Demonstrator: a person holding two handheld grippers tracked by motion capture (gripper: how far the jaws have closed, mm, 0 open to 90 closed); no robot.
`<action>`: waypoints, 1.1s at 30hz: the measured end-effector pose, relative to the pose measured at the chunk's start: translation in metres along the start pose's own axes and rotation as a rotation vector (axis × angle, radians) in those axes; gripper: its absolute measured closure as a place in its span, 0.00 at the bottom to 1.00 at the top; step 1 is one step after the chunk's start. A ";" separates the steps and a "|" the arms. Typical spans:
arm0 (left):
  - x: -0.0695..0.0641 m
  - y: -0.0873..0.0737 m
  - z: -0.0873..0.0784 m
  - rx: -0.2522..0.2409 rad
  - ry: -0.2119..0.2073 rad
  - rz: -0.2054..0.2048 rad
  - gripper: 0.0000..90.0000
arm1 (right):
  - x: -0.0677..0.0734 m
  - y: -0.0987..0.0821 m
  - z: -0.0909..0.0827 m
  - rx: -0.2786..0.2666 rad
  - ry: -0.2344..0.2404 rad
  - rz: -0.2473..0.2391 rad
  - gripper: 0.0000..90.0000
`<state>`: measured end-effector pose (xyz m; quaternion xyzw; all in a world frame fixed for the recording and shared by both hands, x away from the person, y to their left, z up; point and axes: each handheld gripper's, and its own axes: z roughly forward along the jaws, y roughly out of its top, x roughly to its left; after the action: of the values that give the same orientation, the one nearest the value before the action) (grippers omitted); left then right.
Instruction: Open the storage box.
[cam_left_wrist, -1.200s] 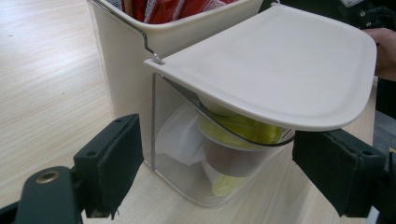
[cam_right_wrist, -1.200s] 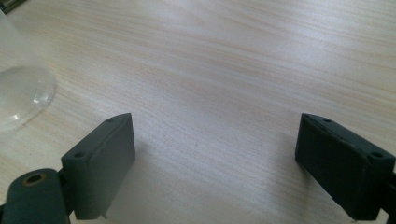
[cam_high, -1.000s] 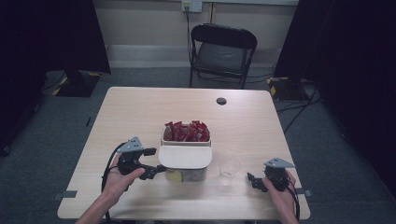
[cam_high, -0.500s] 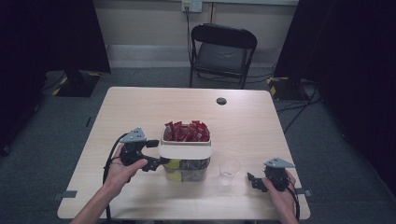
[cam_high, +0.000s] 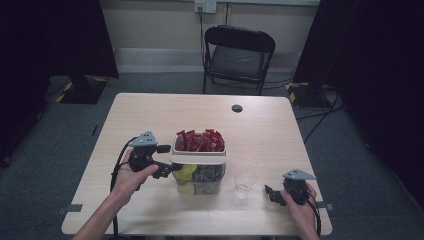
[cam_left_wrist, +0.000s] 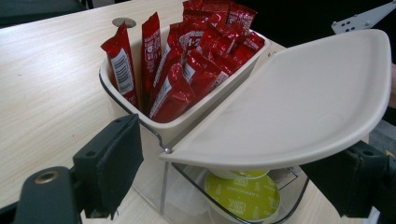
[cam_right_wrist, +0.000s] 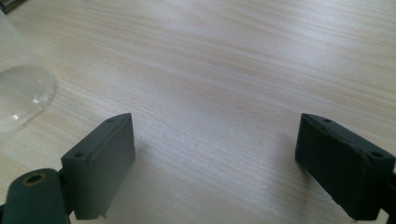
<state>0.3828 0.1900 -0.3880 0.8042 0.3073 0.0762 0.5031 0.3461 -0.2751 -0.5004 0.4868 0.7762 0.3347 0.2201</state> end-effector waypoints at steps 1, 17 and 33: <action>0.001 0.001 0.000 0.002 -0.002 -0.002 0.17 | 0.000 0.000 0.000 0.000 0.000 0.000 0.13; 0.002 0.013 0.002 -0.018 0.002 -0.006 0.17 | 0.000 0.000 0.000 0.000 0.000 0.000 0.13; 0.007 0.020 0.004 -0.042 0.004 -0.027 0.17 | 0.000 0.000 0.000 0.001 0.000 0.001 0.13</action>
<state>0.3988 0.1849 -0.3740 0.7890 0.3174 0.0778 0.5203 0.3462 -0.2751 -0.5003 0.4872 0.7763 0.3342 0.2196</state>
